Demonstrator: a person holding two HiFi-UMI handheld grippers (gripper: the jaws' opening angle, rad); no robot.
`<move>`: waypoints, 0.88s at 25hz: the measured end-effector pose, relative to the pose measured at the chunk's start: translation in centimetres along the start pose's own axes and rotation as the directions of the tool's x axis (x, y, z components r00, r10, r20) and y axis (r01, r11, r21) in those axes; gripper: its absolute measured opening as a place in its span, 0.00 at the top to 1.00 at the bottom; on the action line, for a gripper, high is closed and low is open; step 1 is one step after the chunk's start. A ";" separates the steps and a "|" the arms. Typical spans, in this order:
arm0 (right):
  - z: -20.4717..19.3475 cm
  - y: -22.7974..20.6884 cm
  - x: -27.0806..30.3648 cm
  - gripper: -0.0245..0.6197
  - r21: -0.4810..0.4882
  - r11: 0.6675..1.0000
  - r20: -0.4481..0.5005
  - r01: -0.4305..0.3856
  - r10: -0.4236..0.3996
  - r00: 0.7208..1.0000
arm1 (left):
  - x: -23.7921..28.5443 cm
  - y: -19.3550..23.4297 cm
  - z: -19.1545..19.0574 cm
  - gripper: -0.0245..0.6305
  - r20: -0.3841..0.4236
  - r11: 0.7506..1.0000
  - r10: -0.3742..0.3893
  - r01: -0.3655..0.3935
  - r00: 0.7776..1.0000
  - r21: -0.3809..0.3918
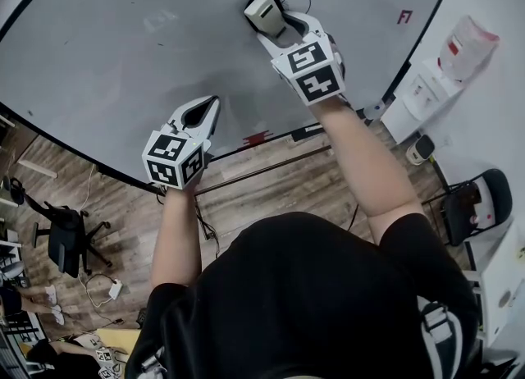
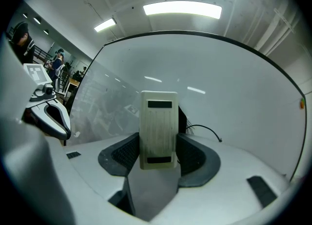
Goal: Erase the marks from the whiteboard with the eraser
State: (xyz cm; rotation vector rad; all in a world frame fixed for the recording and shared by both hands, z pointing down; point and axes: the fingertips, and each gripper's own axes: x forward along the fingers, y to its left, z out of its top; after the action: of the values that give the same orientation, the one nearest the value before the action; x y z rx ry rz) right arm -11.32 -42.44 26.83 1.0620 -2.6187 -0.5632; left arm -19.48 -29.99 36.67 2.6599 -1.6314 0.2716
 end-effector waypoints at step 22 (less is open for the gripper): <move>-2.9 -8.8 -2.3 0.60 0.080 0.988 -0.067 0.133 -0.127 0.990 | 2.6 -2.3 -0.1 0.95 -0.011 0.997 -0.074 0.074 0.997 0.013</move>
State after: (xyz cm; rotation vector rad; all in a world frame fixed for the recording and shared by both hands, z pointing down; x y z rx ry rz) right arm -3.29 -47.29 25.28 1.2629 -2.5532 -0.4429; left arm -16.30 -31.25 37.40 2.7165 -1.5300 0.2965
